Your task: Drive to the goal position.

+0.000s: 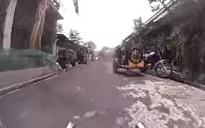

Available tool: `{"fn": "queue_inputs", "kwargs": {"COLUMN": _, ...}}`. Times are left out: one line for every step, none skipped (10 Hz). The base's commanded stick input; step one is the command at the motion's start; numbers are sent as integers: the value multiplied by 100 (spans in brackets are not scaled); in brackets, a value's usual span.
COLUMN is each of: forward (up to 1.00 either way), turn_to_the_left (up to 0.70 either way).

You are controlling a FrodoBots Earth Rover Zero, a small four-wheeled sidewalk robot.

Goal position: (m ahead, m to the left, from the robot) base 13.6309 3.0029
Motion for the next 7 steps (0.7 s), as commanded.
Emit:
{"fn": "queue_inputs", "kwargs": {"forward": 70, "turn_to_the_left": 0}}
{"fn": "queue_inputs", "kwargs": {"forward": 70, "turn_to_the_left": 0}}
{"fn": "queue_inputs", "kwargs": {"forward": 70, "turn_to_the_left": 0}}
{"fn": "queue_inputs", "kwargs": {"forward": 70, "turn_to_the_left": 1}}
{"fn": "queue_inputs", "kwargs": {"forward": 70, "turn_to_the_left": 4}}
{"fn": "queue_inputs", "kwargs": {"forward": 70, "turn_to_the_left": 11}}
{"fn": "queue_inputs", "kwargs": {"forward": 70, "turn_to_the_left": 14}}
